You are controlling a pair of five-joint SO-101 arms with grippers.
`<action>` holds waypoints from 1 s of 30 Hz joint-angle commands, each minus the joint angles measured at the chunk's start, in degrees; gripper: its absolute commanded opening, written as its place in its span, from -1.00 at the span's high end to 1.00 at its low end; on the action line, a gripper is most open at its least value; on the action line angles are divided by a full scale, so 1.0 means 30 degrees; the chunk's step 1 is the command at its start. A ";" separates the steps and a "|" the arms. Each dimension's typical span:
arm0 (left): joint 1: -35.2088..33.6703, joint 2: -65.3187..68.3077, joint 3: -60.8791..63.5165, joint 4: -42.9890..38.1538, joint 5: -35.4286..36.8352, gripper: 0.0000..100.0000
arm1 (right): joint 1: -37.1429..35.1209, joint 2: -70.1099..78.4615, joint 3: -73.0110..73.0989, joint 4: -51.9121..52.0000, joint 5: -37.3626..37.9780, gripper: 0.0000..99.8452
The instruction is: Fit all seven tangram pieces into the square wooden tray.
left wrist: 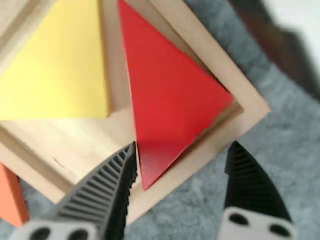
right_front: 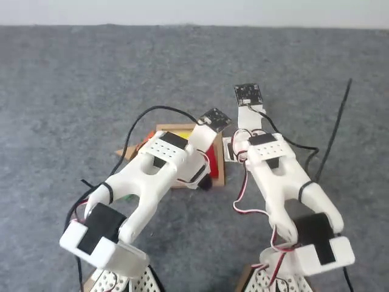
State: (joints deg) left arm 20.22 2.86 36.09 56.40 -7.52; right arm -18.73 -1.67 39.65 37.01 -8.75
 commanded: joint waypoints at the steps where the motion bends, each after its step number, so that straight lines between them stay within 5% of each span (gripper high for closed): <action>1: 0.0029 -0.0088 -0.1392 -0.0879 0.1553 0.45 | 0.0366 0.0220 -0.0938 -0.0190 -0.1319 0.99; 30: 0.0234 -0.0352 -0.1451 -0.1612 0.1348 0.54 | 0.0366 0.0806 -0.2198 0.2476 -0.2022 0.99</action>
State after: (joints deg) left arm 20.57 2.86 35.47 52.79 -2.59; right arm -18.20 1.93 36.22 43.52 -14.11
